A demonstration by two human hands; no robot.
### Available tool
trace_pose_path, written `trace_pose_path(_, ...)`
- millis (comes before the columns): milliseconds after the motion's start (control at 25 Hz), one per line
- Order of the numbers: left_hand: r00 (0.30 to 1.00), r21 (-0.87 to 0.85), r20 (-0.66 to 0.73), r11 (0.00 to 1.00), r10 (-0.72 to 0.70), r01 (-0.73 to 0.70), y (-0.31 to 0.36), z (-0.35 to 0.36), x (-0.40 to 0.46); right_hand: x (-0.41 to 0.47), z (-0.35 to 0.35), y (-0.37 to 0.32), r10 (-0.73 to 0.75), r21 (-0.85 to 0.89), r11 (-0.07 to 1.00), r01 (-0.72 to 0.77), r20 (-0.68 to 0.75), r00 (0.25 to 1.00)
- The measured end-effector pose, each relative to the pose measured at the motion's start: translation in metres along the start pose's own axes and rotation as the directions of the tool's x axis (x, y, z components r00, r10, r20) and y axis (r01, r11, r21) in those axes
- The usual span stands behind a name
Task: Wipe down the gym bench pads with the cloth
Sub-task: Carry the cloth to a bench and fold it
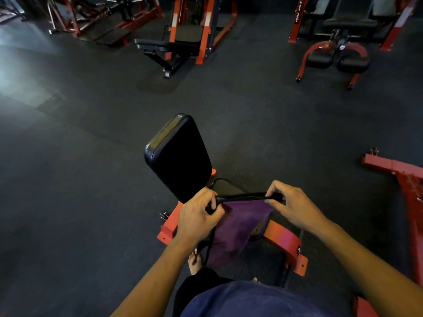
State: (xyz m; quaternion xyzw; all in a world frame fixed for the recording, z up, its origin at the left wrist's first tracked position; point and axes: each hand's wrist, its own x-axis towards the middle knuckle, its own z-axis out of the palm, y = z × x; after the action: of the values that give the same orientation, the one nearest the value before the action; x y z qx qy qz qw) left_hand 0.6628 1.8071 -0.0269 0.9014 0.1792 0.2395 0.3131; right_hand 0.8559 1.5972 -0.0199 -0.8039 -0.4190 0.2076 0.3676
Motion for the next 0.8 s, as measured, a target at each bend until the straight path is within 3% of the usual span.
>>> trace_pose_path(80, 0.996, -0.084, 0.023, 0.993, -0.084, 0.086, 0.002, -0.010, 0.001, 0.003, 0.000, -0.004, 0.039, 0.102, 0.994, -0.035, -0.036, 0.999)
trace_pose_path(200, 0.982, -0.386, 0.098, 0.903, -0.164, 0.189, 0.012, -0.036, 0.012, 0.009, -0.009, -0.024, 0.030, 0.285, 0.958, 0.016, -0.157, 0.987)
trace_pose_path(280, 0.962, -0.613, 0.080, 0.748, -0.262, 0.255, 0.018, -0.046, 0.026, 0.017, -0.021, -0.045, -0.013, 0.352, 0.930, 0.109, -0.265, 0.964)
trace_pose_path(360, 0.936, -0.774, 0.063, 0.574, -0.348, 0.265, 0.026, -0.048, 0.039, 0.026, -0.033, -0.063, -0.050, 0.414, 0.895, 0.166, -0.276, 0.960)
trace_pose_path(480, 0.928, -0.856, 0.106, 0.443, -0.357, 0.268, 0.033, -0.046, 0.061, 0.034, -0.029, -0.058, -0.005, 0.440, 0.898, -0.015, 0.045, 0.999)
trace_pose_path(560, 0.914, -0.864, 0.162, 0.394, -0.371, 0.313, 0.025, -0.046, 0.069, 0.034, -0.011, -0.045, 0.121, 0.465, 0.859, -0.211, 0.216, 0.969)
trace_pose_path(640, 0.826, -0.817, 0.368, 0.276, -0.428, 0.506, 0.004, -0.042, 0.060, 0.036, 0.008, -0.044, 0.209, 0.593, 0.755, -0.280, 0.186, 0.960)
trace_pose_path(720, 0.626, -0.644, 0.639, 0.135, -0.446, 0.753, -0.019, -0.027, 0.027, 0.042, 0.018, -0.050, 0.264, 0.689, 0.675, -0.262, 0.105, 0.959)
trace_pose_path(760, 0.565, -0.583, 0.728, 0.084, -0.389, 0.808, -0.024, -0.017, 0.009, 0.044, 0.021, -0.051, 0.301, 0.694, 0.669, -0.265, 0.074, 0.951)
trace_pose_path(800, 0.550, -0.564, 0.770, 0.057, -0.323, 0.824, -0.025, -0.006, -0.006, 0.044, 0.023, -0.047, 0.344, 0.694, 0.660, -0.288, 0.063, 0.937)
